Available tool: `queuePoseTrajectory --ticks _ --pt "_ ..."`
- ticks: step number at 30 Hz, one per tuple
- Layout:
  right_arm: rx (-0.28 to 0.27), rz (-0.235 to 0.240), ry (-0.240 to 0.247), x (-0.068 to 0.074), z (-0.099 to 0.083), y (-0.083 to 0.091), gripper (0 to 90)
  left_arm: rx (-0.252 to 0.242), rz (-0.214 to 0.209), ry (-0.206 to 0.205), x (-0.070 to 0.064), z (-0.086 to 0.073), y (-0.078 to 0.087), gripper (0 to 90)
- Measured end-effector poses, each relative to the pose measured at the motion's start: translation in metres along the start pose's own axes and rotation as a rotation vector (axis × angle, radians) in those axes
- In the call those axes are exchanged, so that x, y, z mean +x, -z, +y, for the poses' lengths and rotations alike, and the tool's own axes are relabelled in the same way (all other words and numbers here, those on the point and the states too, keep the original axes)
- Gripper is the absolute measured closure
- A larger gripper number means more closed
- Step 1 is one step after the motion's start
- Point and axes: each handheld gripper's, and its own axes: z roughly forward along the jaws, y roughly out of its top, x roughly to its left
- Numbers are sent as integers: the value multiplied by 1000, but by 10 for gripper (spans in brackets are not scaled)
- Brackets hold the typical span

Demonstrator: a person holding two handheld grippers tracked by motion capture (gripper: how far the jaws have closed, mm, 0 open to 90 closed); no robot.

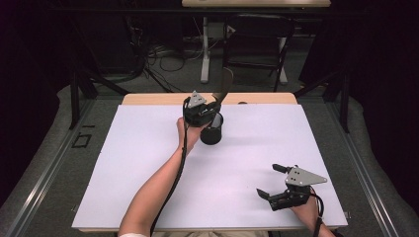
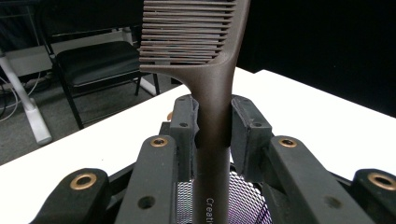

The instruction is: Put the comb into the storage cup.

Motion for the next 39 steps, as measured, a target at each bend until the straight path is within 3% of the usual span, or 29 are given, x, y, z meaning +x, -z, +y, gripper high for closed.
queuePoseTrajectory --ticks 11,39 --pt "1 0 -1 0 0 0 3 21 -12 12 0 -6 -1 726" --pt "6 1 -1 1 0 -1 3 71 4 -8 0 -16 1 724"
